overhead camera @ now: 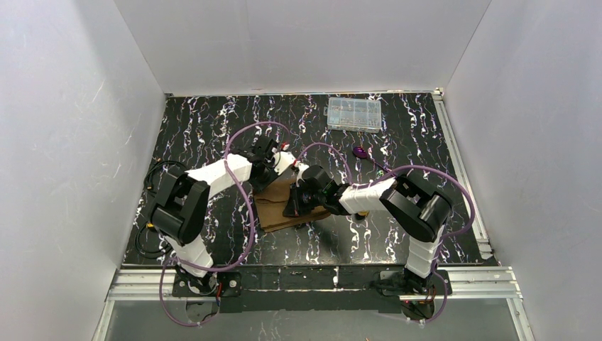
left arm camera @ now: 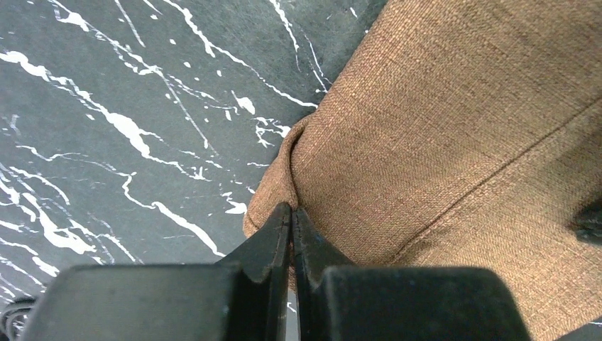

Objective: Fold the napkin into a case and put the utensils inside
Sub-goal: Smooth out the 2/3-rectangle-folded napkin at the center of the board, then pick up the 2/3-rectangle-folded napkin from the center of the board, then stuff the top corner of the smaller-rectangle-folded napkin into the folded napkin.

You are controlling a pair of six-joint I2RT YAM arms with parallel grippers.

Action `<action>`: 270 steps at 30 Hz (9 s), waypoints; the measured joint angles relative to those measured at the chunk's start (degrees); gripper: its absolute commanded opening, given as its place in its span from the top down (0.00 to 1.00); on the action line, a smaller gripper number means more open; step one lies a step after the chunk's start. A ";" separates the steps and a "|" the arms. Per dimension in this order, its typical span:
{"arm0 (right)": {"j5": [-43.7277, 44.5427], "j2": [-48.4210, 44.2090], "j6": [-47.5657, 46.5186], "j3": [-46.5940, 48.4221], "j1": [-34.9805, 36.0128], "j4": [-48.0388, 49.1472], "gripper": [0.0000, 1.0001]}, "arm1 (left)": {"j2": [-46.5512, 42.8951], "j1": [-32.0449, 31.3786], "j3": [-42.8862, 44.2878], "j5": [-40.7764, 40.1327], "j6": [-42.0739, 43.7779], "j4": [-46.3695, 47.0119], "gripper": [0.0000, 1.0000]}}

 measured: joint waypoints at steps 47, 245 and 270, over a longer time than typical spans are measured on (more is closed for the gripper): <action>-21.88 -2.27 14.91 -6.88 -19.26 14.95 0.84 | -9.79 -5.53 -14.47 -1.75 12.55 8.83 1.00; -15.74 5.40 -37.42 -11.23 -0.35 46.05 0.99 | -34.01 0.94 -20.61 32.13 32.98 0.11 0.37; -22.45 8.46 -25.11 -9.14 -2.86 48.28 0.99 | -33.75 0.87 -26.49 29.31 33.46 12.28 0.11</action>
